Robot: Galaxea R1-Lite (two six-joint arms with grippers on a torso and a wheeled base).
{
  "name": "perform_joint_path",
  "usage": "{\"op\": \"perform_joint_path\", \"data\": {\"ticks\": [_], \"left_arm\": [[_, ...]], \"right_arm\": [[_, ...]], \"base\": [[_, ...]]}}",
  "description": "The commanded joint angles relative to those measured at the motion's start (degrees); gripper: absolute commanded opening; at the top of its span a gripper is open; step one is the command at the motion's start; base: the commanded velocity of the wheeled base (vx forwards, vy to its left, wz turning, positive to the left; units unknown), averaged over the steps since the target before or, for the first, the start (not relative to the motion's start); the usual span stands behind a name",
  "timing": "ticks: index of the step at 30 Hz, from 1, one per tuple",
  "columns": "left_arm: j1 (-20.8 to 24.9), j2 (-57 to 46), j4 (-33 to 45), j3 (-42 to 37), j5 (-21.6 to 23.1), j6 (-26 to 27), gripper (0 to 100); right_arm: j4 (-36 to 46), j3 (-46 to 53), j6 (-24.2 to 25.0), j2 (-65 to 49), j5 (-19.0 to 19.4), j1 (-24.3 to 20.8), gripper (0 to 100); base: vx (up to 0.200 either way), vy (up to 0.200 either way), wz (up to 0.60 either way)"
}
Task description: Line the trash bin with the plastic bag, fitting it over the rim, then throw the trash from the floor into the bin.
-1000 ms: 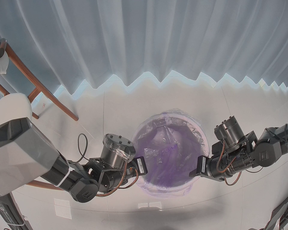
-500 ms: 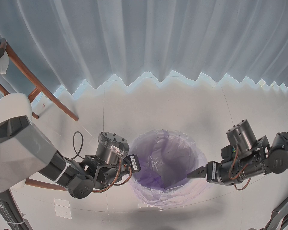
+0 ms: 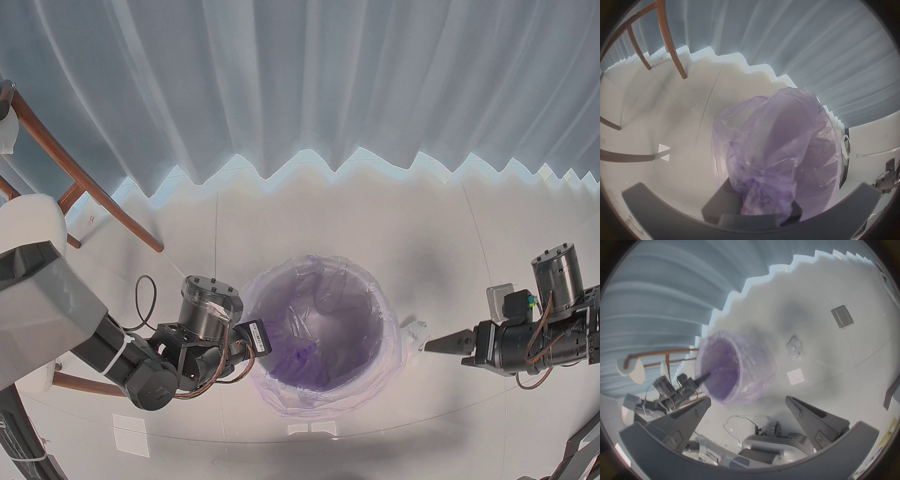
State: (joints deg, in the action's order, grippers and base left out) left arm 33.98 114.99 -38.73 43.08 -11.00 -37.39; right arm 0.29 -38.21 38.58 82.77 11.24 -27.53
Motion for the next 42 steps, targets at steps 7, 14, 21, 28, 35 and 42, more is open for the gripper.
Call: {"op": "perform_joint_path", "data": {"ticks": [7,14,21,28,35,42], "left_arm": [[-10.6,-3.9,-35.3,-22.3,26.5,5.6,0],[-19.1,-0.3,-49.6,-30.7,43.7,19.1,0],[-25.3,1.5,-50.0,-30.2,53.4,39.8,0],[-24.5,1.0,-50.0,-28.9,53.5,40.0,0],[-24.7,1.3,-50.0,-26.8,55.8,39.8,0],[-23.3,2.8,-49.9,-24.4,54.9,35.2,0]], "right_arm": [[-6.8,0.2,10.8,-1.8,10.6,15.5,100],[-7.1,0.6,10.5,-1.1,11.2,16.5,100],[-9.8,1.2,9.9,-5.7,18.8,15.7,100],[-10.0,5.0,6.5,-9.9,26.2,10.8,100],[-10.1,8.4,-1.1,-7.1,26.1,6.5,100],[-10.2,7.6,-0.9,-4.7,23.9,6.3,100]], "base": [[0.0,0.0,0.0],[0.0,0.0,0.0],[0.0,0.0,0.0],[0.0,0.0,0.0],[0.0,0.0,0.0],[0.0,0.0,0.0]]}}
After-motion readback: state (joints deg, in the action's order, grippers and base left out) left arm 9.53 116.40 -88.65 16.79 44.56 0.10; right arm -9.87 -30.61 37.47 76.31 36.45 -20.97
